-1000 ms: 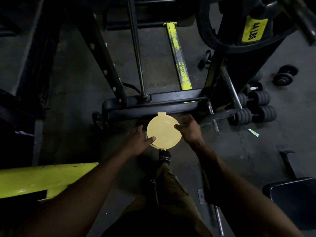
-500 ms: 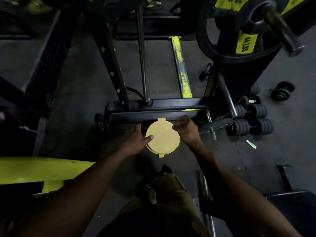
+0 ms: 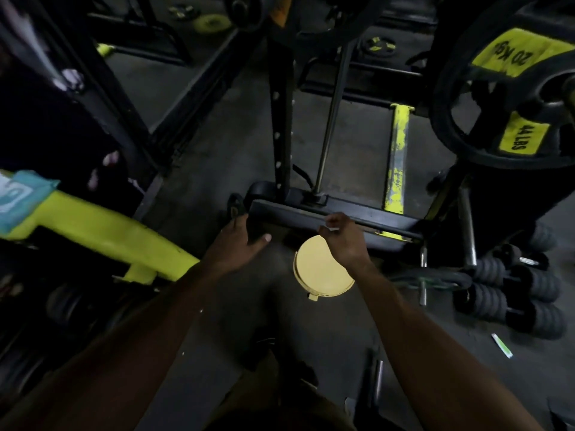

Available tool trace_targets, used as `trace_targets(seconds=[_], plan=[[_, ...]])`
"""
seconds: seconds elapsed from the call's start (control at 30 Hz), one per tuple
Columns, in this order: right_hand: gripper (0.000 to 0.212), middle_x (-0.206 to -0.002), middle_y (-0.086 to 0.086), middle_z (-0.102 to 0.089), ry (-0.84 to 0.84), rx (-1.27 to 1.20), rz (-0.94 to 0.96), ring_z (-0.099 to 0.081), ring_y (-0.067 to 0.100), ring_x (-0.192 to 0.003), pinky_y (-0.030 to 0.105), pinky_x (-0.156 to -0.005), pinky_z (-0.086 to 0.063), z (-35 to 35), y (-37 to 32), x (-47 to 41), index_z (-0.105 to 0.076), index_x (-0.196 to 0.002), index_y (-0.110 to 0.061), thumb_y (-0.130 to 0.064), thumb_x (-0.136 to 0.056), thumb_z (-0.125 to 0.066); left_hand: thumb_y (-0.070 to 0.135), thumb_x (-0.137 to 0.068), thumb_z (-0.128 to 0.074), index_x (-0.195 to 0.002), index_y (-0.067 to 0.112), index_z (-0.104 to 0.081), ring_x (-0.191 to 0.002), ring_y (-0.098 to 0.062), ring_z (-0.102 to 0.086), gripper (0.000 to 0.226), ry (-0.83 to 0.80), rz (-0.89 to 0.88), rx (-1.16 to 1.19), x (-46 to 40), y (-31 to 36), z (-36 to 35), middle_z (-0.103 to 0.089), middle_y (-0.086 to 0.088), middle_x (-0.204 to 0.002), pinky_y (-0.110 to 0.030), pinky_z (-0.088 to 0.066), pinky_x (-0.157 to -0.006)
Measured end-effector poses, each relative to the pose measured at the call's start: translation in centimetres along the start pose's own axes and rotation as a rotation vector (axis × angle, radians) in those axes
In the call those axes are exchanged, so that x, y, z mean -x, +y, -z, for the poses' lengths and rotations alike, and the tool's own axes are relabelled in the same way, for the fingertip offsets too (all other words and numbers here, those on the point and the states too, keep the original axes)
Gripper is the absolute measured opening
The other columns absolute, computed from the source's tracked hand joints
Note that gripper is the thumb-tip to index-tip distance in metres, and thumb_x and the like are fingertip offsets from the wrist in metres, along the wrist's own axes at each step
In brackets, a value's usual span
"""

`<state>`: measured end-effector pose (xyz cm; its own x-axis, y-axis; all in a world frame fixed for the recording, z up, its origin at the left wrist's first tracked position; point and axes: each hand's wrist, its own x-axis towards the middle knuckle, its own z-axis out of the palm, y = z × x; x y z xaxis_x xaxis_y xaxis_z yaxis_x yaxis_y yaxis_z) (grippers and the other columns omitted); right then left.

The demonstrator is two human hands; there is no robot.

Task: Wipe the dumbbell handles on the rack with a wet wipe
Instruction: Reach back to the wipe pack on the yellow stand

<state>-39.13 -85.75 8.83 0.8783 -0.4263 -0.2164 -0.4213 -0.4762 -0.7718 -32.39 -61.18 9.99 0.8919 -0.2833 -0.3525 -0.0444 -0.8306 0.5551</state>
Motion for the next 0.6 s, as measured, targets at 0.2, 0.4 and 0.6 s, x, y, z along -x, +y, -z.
trace_targets(seconds=[0.2, 0.4, 0.6], plan=[[0.036, -0.112, 0.003, -0.068, -0.189, 0.021, 0.138, -0.063, 0.014, -0.104, 0.018, -0.077, -0.038, -3.8, -3.4, 1.5, -0.063, -0.117, -0.014, -0.037, -0.09, -0.068, 0.063, -0.088, -0.063, -0.155, 0.004, -0.031, -0.143, -0.035, -0.038, 0.094, 0.187, 0.126, 0.043, 5.8, -3.5, 2.3, -0.039, -0.021, -0.155, -0.041, -0.033, -0.117], [0.037, -0.114, 0.008, -0.067, -0.35, 0.191, 0.369, -0.06, 0.027, -0.112, 0.027, -0.079, -0.038, -8.5, -11.3, 2.0, -0.062, -0.115, -0.016, -0.046, -0.094, -0.058, 0.051, -0.095, -0.062, -0.157, 0.005, -0.025, -0.145, -0.033, -0.032, 0.085, 0.337, 0.204, 0.059, 10.8, -8.0, 7.8, -0.033, -0.018, -0.158, -0.038, -0.029, -0.115], [0.057, -0.137, 0.007, -0.058, -0.481, 0.238, 0.545, -0.053, 0.026, -0.127, 0.032, -0.1, -0.039, -15.2, -20.4, 2.2, -0.055, -0.137, -0.017, -0.055, -0.095, -0.05, 0.056, -0.095, -0.059, -0.158, 0.007, -0.024, -0.146, -0.03, -0.032, 0.087, 0.498, 0.286, 0.066, 15.6, -13.1, 14.3, -0.034, -0.016, -0.159, -0.038, -0.028, -0.118]])
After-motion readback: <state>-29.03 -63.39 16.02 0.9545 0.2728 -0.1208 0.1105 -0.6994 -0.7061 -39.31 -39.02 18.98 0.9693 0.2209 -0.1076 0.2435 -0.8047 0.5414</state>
